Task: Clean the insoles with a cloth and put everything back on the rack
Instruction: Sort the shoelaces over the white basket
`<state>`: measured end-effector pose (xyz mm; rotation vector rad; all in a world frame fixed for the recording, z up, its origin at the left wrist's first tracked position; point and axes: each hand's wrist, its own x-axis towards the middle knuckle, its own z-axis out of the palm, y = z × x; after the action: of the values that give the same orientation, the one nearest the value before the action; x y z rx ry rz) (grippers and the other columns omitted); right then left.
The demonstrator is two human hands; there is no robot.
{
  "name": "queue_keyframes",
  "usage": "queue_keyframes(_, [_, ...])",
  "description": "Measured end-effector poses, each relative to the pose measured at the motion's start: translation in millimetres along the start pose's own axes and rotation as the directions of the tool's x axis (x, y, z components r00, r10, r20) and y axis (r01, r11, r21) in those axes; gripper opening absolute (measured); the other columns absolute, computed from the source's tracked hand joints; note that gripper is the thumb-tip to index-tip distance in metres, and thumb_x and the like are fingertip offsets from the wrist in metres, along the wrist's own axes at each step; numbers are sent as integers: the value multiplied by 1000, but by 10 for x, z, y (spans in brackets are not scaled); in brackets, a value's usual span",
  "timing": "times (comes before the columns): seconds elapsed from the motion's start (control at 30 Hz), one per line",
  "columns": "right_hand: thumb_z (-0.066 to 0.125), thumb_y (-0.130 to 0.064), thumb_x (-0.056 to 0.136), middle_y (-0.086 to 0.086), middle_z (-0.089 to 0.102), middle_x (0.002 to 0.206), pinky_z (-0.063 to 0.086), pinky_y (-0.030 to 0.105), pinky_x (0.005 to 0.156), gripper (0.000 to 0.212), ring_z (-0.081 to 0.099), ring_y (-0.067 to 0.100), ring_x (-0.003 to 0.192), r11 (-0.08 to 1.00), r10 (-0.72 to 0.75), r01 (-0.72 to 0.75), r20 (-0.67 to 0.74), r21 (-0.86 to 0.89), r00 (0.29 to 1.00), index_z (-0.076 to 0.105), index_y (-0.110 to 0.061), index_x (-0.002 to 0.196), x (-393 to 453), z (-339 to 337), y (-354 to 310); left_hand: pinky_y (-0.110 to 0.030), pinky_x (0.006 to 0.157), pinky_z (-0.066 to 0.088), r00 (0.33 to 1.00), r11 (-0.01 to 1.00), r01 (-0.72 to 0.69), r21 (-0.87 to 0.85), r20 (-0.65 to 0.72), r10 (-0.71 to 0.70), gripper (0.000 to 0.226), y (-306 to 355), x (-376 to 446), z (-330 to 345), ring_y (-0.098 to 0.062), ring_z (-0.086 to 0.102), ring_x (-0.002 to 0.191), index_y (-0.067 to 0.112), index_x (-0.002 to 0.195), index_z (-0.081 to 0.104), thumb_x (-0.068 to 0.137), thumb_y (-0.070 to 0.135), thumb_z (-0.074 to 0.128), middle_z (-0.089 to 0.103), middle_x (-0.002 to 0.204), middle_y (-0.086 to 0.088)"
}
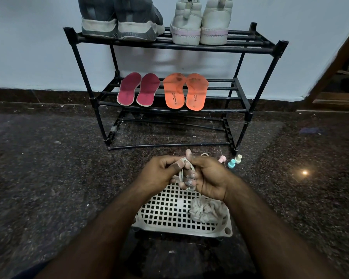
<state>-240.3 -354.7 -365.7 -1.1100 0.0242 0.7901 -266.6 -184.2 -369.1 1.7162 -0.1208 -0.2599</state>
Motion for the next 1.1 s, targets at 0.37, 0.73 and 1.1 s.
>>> queue_keyframes(0.37, [48,-40,99,7,40,55,56,37,65,46,46,17,46,998,45,-43,-33,36,998,56,-7,68,-19,54,9,-35,75,55,997,982,0,187,-71,13,17,-57,41,-36,-9,65,68,14,89,70,98,25,62,72,75,-4])
queue_keyframes(0.73, [48,-34,101,17,63,74,60,42,68,48,66,25,63,998,-29,37,-165,44,986,60,11,111,45,-3,-3,-52,69,57,972,935,-70,348,-186,142,18,-61,25,37,-24,67,73,29,85,63,101,31,54,68,76,3])
queue_keyframes(1.1, [71,5,81,17,71,89,57,39,73,31,69,25,76,927,-310,230,-261,-297,914,63,-1,110,37,119,10,-39,59,53,926,931,4,366,-353,135,17,-65,60,13,-16,63,62,27,89,61,102,32,52,70,76,0])
